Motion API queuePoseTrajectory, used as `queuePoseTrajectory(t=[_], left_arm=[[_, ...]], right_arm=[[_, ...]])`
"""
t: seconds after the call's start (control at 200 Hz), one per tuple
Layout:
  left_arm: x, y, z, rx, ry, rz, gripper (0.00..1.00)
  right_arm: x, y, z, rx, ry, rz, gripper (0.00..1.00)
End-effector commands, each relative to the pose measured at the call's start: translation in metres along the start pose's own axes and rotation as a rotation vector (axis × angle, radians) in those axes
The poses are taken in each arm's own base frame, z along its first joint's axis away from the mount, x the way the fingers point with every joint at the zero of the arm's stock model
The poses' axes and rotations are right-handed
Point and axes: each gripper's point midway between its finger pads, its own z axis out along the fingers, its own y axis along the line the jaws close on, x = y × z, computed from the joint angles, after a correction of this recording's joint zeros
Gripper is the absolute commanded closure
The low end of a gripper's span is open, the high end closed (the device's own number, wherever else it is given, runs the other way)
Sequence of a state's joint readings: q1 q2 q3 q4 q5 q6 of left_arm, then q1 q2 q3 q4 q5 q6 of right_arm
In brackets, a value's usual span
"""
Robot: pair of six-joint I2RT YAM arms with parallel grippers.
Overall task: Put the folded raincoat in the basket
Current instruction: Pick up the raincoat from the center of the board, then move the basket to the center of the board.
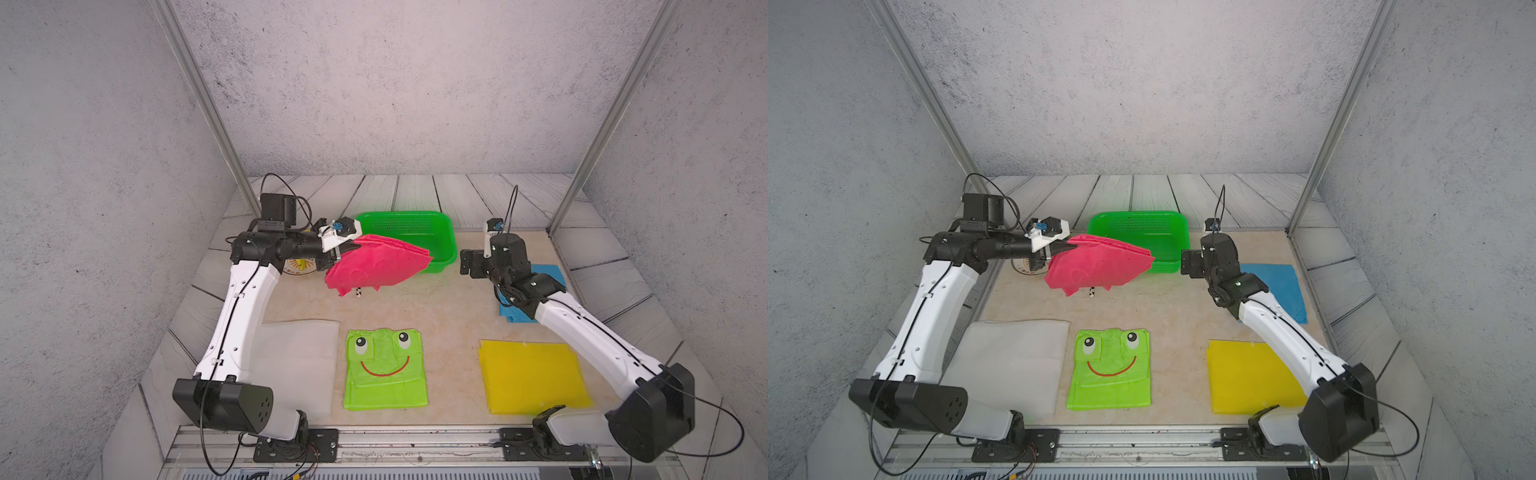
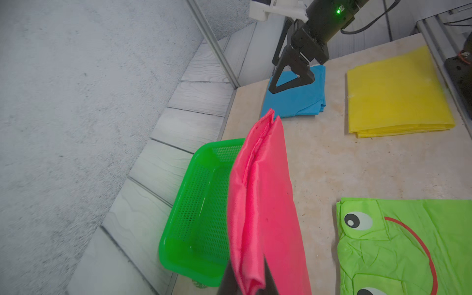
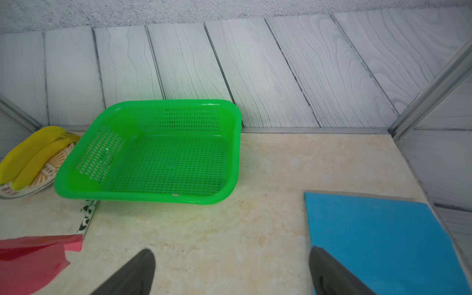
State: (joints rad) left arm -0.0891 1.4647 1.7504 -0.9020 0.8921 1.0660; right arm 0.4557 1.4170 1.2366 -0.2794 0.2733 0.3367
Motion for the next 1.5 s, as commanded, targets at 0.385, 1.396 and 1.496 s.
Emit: queuePoseTrajectory(t=[0.385, 1.396, 1.496], left_arm=[[-0.021, 0.06, -0.094, -0.282, -0.028, -0.129, 1.0], [-0.012, 0.09, -0.106, -0.357, -0.091, -0.241, 1.0], [-0.012, 0.095, -0.106, -0.357, -0.104, -0.253, 1.0]], right_arm=[[0.024, -0.019, 0.144, 0.231, 0.142, 0.339, 0.08], [0.16, -0.064, 0.051, 0.289, 0.496, 0.118, 0.27], [0.171, -0.07, 0.036, 0.284, 0.537, 0.051, 0.29]])
